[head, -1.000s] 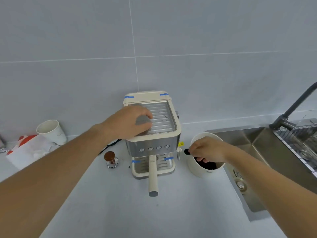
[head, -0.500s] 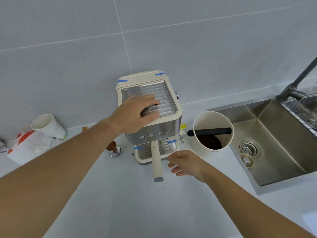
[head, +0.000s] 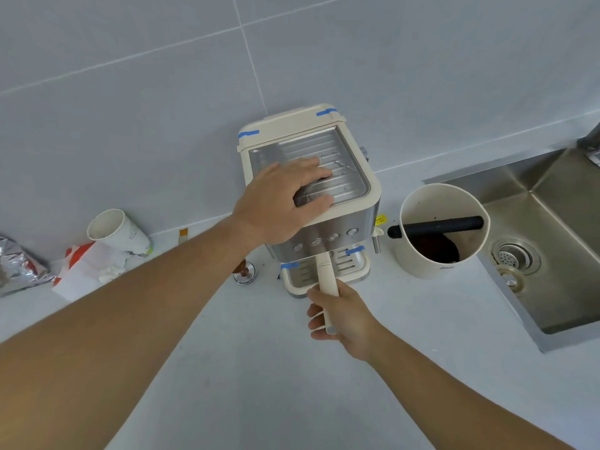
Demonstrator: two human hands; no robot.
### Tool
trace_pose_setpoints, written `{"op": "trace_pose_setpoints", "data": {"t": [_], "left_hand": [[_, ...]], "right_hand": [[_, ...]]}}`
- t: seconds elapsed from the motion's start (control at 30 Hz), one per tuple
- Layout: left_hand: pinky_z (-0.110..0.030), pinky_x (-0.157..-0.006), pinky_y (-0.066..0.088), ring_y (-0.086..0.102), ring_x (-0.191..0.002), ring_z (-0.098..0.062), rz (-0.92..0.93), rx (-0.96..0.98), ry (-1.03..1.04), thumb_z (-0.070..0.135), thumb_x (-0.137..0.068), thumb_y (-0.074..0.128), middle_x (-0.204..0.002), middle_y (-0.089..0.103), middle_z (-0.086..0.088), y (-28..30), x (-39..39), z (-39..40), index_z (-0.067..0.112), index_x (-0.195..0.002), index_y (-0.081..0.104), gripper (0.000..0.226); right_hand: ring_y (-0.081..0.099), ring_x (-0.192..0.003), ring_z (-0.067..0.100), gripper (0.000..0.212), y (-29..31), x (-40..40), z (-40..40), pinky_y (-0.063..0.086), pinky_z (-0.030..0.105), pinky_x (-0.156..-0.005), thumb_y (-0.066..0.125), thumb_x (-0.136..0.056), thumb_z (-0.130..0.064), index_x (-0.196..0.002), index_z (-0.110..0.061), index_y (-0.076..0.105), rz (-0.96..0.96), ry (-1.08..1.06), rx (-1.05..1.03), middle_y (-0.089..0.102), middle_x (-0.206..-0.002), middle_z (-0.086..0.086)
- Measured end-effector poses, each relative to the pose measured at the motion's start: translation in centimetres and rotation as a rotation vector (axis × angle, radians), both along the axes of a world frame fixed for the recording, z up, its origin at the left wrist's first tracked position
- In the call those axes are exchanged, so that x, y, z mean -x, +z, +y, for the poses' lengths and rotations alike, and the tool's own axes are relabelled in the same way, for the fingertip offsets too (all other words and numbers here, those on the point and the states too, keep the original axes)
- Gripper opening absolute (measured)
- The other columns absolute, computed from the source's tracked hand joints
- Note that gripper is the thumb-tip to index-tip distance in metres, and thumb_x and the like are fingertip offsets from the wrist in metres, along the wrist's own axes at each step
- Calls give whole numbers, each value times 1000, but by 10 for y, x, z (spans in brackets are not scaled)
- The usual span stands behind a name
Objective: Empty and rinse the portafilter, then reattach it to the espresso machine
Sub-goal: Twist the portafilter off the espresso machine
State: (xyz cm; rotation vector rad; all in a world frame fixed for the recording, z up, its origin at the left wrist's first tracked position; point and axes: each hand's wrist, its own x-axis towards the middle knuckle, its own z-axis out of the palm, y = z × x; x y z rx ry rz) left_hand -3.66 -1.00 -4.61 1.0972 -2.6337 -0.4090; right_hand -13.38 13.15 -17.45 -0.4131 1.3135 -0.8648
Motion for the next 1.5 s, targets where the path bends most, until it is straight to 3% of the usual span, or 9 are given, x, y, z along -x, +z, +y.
{"op": "trace_pose_setpoints", "data": {"t": [0.1, 0.2, 0.3, 0.43, 0.7, 0.87, 1.1, 1.27, 1.5], "left_hand": [[-26, -112, 11, 36, -142, -10, 7, 3, 2, 54, -90, 48, -154, 43, 7, -1, 0, 0, 35, -138, 52, 52], [-24, -110, 13, 38, -140, -10, 22, 5, 3, 51, -91, 50, -153, 45, 6, -1, 1, 0, 33, -137, 54, 49], [-22, -108, 14, 39, -140, -9, 39, 8, 10, 45, -93, 52, -151, 47, 7, 0, 2, 1, 31, -136, 56, 45], [-21, -106, 14, 39, -140, -10, 39, 12, 15, 42, -94, 52, -151, 47, 7, 0, 2, 2, 31, -136, 56, 44], [-27, -112, 15, 37, -141, -8, 35, -9, 36, 44, -94, 50, -153, 45, 8, 1, 3, 1, 35, -135, 56, 43], [-23, -109, 17, 37, -140, -8, 30, 2, 40, 42, -96, 51, -153, 44, 8, 3, 3, 3, 33, -136, 56, 41], [-16, -100, 22, 42, -133, -5, 69, -12, 44, 43, -94, 52, -150, 48, 15, 0, 1, -1, 36, -133, 59, 40], [-30, -111, 27, 42, -137, -10, 54, -20, 49, 48, -93, 49, -152, 45, 15, -3, 1, -4, 41, -135, 56, 43], [-31, -113, 28, 40, -139, -8, 66, -35, 50, 48, -92, 50, -152, 44, 15, -5, 0, -5, 41, -134, 56, 43]], "right_hand": [[53, -50, 16, 12, -5, 0, -1, 50, 28, -50, 68, -87, -9, -86, -13, 56, -77, -19, -9, 57, -67, 6], [45, -46, 15, 22, -7, 6, -4, 40, 24, -44, 64, -85, 0, -74, -16, 52, -243, -11, -58, 50, -61, 3], [39, -42, 13, 29, -12, 8, -5, 27, 20, -39, 57, -85, 3, -67, -18, 47, -428, 2, -89, 44, -57, 1], [32, -39, 13, 35, -20, 4, -5, 20, 19, -39, 53, -85, 4, -61, -19, 43, -445, -22, -34, 39, -54, 0], [33, -38, 14, 33, -20, -10, -7, 23, 19, -39, 55, -80, 5, -61, -18, 40, -389, -80, 11, 39, -54, 1], [40, -41, 17, 32, -19, -77, -29, 24, 26, -50, 55, -82, 7, -68, -17, 40, -482, -297, 14, 43, -52, 2], [50, -50, 16, 28, -26, -108, -59, 45, 28, -53, 64, -84, 0, -75, -17, 44, -517, -430, 58, 53, -57, 1], [54, -52, 13, 29, -34, -113, -68, 50, 30, -61, 71, -84, -6, -80, -20, 46, -517, -442, 45, 57, -63, -1], [53, -53, 14, 30, -45, -116, -67, 53, 31, -65, 71, -86, -5, -78, -19, 45, -555, -460, 28, 55, -61, 0]]}}
